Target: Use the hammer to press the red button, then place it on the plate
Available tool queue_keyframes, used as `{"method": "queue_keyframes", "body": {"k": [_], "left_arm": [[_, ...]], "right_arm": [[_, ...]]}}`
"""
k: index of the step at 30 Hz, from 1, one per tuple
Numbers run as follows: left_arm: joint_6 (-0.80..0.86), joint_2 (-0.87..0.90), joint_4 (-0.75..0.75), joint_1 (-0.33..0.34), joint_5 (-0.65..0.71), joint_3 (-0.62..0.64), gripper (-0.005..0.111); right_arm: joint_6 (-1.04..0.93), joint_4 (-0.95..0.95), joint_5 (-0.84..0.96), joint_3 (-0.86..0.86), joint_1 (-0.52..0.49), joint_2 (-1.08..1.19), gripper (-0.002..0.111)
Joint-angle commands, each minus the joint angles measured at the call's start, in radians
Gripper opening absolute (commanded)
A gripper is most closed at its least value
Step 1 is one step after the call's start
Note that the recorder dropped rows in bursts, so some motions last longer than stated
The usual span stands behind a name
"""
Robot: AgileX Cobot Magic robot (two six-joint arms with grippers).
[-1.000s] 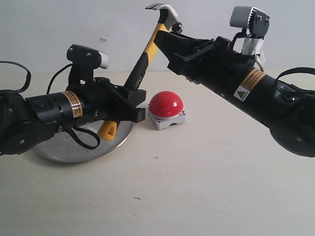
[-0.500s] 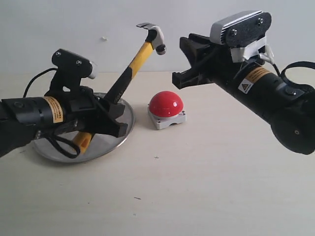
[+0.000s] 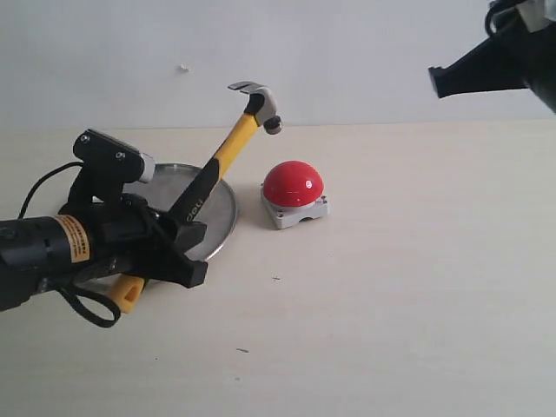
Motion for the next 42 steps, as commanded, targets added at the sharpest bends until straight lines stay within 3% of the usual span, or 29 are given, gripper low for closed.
{"method": "queue_keyframes", "body": {"k": [1,16,35,42], "left_arm": [[-0.042,0.033,-0.020,0.000,-0.089,-0.073,0.000],[-0.086,0.255,0.003,0.000,-0.021,-0.212,0.000],[-0.093,0.207,0.025,0.000,0.021,-0.213,0.000],[-0.200,0.207,0.110,-0.002,0.009,-0.213,0.000]], "right_arm": [[-0.078,0.140,-0.085,-0.002,-0.001,-0.036,0.000],[0.001,0.091,-0.090,-0.002,-0.001,-0.034,0.000],[0.033,0.086,-0.087,-0.002,-0.001,-0.034,0.000],[0.040,0.086,-0.080,-0.002,-0.001,-0.034,0.000]]}}
